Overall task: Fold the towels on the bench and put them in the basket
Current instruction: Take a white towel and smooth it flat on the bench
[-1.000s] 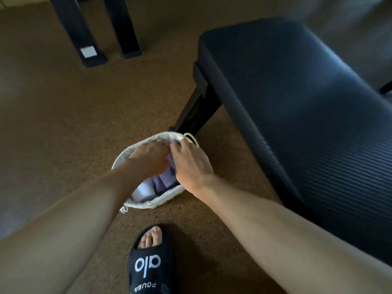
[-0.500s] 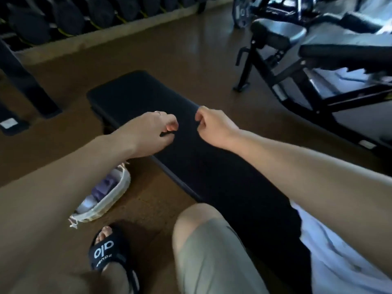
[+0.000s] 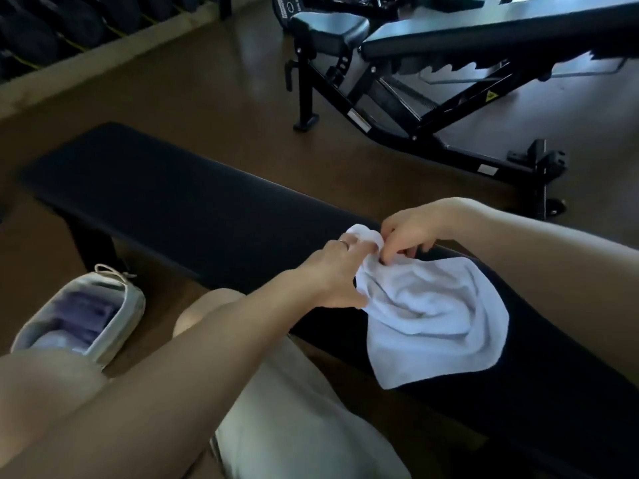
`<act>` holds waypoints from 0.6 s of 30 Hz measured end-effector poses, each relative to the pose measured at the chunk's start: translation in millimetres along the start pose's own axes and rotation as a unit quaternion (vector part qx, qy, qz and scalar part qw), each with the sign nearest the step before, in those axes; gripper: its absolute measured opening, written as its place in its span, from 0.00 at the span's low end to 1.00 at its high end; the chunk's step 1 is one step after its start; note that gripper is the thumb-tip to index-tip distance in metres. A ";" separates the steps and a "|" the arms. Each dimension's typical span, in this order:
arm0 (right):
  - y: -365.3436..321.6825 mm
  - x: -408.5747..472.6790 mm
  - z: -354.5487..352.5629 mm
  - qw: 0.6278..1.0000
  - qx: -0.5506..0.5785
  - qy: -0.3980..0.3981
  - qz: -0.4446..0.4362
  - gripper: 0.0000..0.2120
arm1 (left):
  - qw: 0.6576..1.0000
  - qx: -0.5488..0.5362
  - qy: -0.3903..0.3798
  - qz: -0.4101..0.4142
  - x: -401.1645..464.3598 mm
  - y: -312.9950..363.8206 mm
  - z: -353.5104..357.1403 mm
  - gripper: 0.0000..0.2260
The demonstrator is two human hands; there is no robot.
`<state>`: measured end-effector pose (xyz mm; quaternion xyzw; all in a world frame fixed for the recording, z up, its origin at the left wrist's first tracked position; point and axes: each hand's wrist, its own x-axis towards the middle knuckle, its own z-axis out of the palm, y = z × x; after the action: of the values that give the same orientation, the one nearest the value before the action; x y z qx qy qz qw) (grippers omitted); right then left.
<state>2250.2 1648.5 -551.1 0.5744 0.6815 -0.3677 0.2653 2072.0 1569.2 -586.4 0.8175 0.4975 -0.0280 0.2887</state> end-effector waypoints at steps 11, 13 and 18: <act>-11.9 1.2 17.0 0.966 0.154 0.183 -0.103 0.08 | 0.992 -0.019 0.124 -0.006 -6.6 -15.8 -4.2 0.06; -20.8 -0.1 12.9 0.946 0.170 0.243 -0.131 0.08 | 0.978 -0.125 0.162 -0.050 -8.5 -28.2 -17.8 0.06; -48.3 -1.1 7.5 0.921 0.260 0.210 -0.199 0.24 | 0.919 -0.222 0.275 -0.176 -13.3 -69.0 -56.0 0.09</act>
<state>2202.7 1638.4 -545.1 0.5398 0.7019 -0.4485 -0.1214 1994.6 1610.0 -566.0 0.6071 0.6867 0.2586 0.3050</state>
